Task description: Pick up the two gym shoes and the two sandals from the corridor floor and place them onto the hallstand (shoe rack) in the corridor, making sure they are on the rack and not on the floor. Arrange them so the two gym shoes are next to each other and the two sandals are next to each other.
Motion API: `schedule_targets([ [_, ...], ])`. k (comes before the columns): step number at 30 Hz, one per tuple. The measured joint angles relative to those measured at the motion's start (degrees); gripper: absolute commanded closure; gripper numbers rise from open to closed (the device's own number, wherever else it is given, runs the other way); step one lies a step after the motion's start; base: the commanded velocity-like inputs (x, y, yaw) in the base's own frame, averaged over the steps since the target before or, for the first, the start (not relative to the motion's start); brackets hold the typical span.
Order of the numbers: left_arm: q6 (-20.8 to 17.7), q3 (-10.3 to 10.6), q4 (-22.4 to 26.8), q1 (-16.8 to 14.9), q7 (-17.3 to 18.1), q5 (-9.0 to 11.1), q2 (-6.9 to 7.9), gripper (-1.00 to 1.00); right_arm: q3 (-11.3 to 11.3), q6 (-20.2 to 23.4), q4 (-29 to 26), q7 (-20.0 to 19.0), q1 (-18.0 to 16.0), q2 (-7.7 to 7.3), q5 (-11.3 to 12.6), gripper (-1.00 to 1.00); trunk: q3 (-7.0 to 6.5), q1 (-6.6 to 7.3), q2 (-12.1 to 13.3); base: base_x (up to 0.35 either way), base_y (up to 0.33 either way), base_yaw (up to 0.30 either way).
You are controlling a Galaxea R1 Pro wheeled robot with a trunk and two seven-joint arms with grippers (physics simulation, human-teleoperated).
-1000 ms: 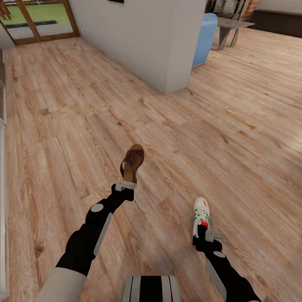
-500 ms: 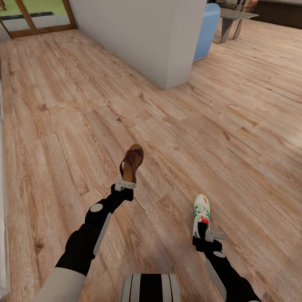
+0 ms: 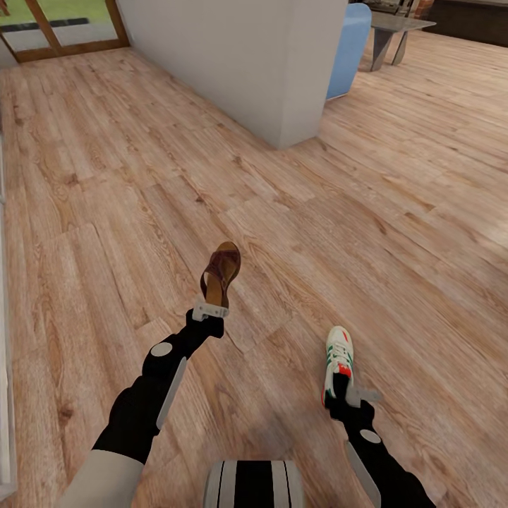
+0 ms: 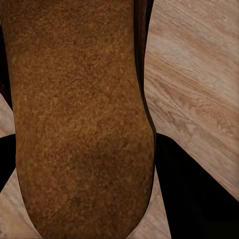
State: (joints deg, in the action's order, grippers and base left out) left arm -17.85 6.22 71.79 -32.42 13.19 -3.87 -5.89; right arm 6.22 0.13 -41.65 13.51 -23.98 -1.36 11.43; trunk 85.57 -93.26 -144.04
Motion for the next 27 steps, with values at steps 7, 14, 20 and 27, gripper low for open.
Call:
schedule_targets([
  [7,0.00,-0.02,-0.04,0.00,0.00,-0.04,-0.05,1.00,0.00,-0.59,0.73,-0.05,0.01,-0.01,0.03,-1.00,0.98,-0.11,-0.05,0.000,0.000,0.000],
  [14,0.00,0.01,-0.02,0.00,0.00,0.00,-0.04,1.00,0.00,-0.61,0.75,-0.05,0.01,0.05,0.04,-1.00,2.09,-0.18,-0.09,0.000,0.000,0.000],
  [20,0.09,0.11,-0.02,0.00,0.00,0.01,0.01,1.00,0.00,-0.61,0.74,-0.03,0.01,0.05,0.02,-1.00,2.15,-0.18,-0.09,0.000,0.000,0.000],
  [27,0.11,0.17,-0.05,0.02,0.00,-0.04,-0.03,1.00,0.00,-0.61,0.72,0.01,0.01,0.05,0.04,-1.00,2.15,-0.17,-0.09,0.055,0.000,0.000],
])
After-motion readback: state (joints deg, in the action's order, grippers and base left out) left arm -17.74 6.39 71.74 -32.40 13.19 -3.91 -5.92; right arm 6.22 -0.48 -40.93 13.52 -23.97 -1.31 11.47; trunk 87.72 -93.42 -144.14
